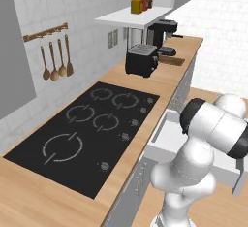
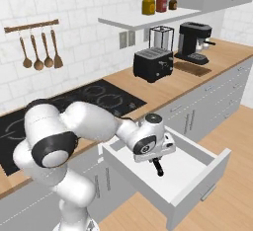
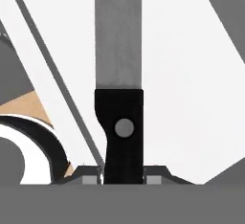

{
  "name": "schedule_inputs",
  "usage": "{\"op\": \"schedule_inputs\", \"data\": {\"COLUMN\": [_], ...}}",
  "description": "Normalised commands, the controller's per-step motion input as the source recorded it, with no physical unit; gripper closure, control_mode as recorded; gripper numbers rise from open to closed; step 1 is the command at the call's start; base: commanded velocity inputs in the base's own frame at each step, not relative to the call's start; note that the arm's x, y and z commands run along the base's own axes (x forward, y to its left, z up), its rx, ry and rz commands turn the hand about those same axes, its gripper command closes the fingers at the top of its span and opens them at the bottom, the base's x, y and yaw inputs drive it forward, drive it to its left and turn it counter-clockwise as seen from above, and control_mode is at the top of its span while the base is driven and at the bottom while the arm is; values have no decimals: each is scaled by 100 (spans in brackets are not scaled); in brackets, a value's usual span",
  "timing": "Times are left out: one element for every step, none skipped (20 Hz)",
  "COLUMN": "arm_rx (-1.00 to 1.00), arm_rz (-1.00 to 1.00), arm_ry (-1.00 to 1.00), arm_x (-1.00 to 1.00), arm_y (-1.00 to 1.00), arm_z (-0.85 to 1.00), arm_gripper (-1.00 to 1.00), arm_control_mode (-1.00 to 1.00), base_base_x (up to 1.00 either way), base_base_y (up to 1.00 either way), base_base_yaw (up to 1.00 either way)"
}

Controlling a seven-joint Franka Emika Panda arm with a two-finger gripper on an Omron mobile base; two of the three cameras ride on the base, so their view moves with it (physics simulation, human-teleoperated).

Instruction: Pick up the knife from the drawer and place it on the cutting board. Then place the meat from the plate to the cutting board.

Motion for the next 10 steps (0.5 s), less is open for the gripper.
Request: {"op": "schedule_inputs", "data": {"arm_rx": [0,0,0,0,0,0,0,0,0,0], "arm_rz": [-21,-26,-28,-31,-33,-34,-33,-33,-31,-28], "arm_ry": [-12,-15,-16,-16,-15,-13,-12,-12,-12,-12], "arm_x": [-81,-85,-88,-91,-92,-89,-81,-74,-66,-46], "arm_y": [61,49,39,26,11,1,0,0,0,3], "arm_z": [100,100,100,100,100,100,100,100,100,100], "arm_gripper": [100,100,100,100,100,100,100,100,100,100], "arm_control_mode": [-100,-100,-100,-100,-100,-100,-100,-100,-100,-100], "base_base_x": [0,0,0,0,0,0,0,0,0,0], "base_base_y": [0,0,0,0,0,0,0,0,0,0], "base_base_yaw": [0,0,0,0,0,0,0,0,0,0]}}
